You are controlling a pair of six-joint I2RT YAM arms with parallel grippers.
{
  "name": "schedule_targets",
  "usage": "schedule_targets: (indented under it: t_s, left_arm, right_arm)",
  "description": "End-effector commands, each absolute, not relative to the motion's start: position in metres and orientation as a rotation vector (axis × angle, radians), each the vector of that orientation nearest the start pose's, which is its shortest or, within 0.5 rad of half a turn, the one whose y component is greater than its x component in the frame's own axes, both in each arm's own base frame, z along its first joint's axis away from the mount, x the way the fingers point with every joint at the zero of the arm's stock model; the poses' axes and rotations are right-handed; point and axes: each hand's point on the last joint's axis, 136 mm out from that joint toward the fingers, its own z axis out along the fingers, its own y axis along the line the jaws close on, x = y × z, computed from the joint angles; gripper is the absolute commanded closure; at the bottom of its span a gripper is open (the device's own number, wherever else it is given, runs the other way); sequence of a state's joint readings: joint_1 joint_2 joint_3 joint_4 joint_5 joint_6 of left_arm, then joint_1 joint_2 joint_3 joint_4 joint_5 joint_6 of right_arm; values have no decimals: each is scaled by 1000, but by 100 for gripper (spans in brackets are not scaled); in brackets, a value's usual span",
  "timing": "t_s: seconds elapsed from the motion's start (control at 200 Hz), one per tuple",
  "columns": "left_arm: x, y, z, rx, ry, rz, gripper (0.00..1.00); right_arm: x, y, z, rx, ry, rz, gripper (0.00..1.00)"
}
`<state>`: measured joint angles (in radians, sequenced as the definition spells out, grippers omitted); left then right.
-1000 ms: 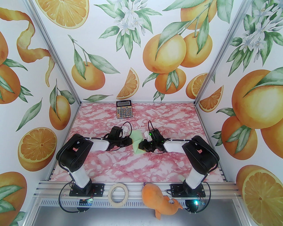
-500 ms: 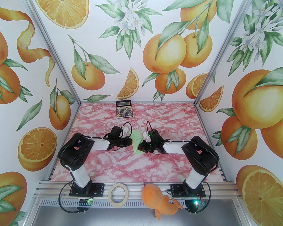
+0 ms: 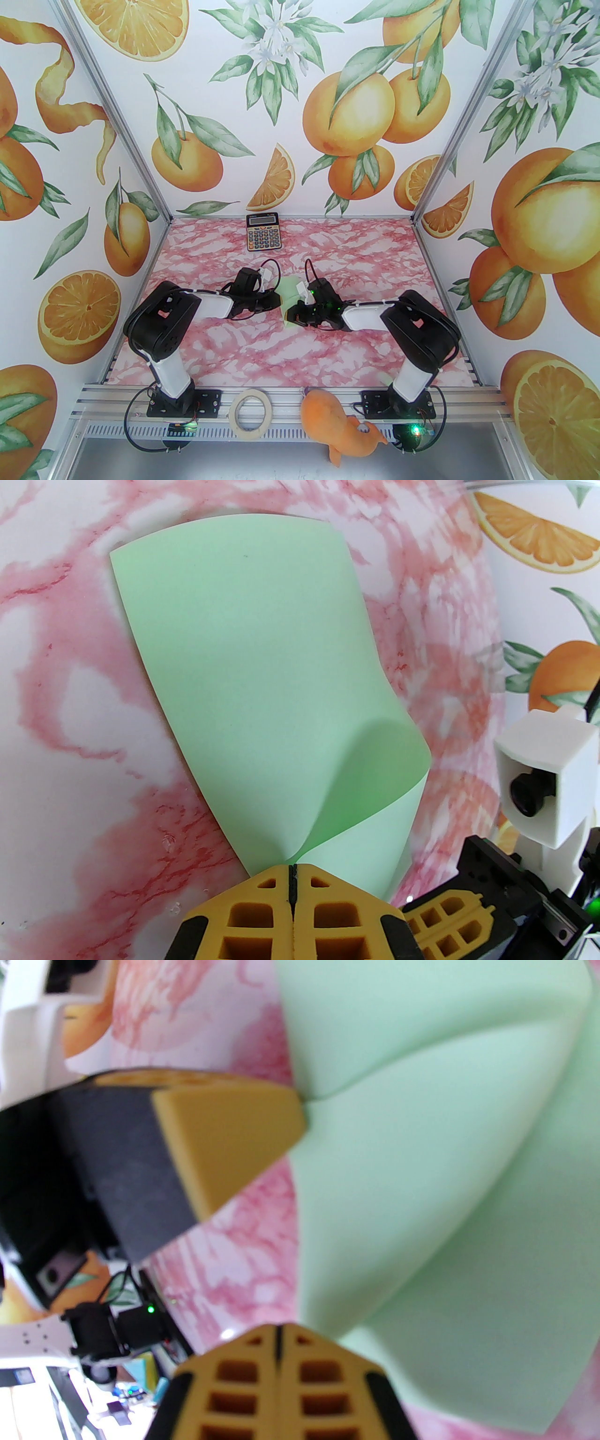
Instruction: Fold a paper plane with a square sheet of paper (fold left side to right side)
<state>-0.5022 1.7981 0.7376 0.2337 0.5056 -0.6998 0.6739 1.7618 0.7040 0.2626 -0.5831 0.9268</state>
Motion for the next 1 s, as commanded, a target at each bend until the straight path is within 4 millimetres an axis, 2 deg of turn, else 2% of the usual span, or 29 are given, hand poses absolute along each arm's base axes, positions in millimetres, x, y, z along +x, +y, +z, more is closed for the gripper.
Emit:
schedule_targets:
  t_s: [0.0,0.996]
  left_arm:
    - [320,-271,25,33,2574,-1128,100]
    - [323,-270,20,24,2585,-1120,100]
  right_arm:
    - [250,320,24,12,2719,1315,100]
    - [244,316,8,11,2775,1263,100]
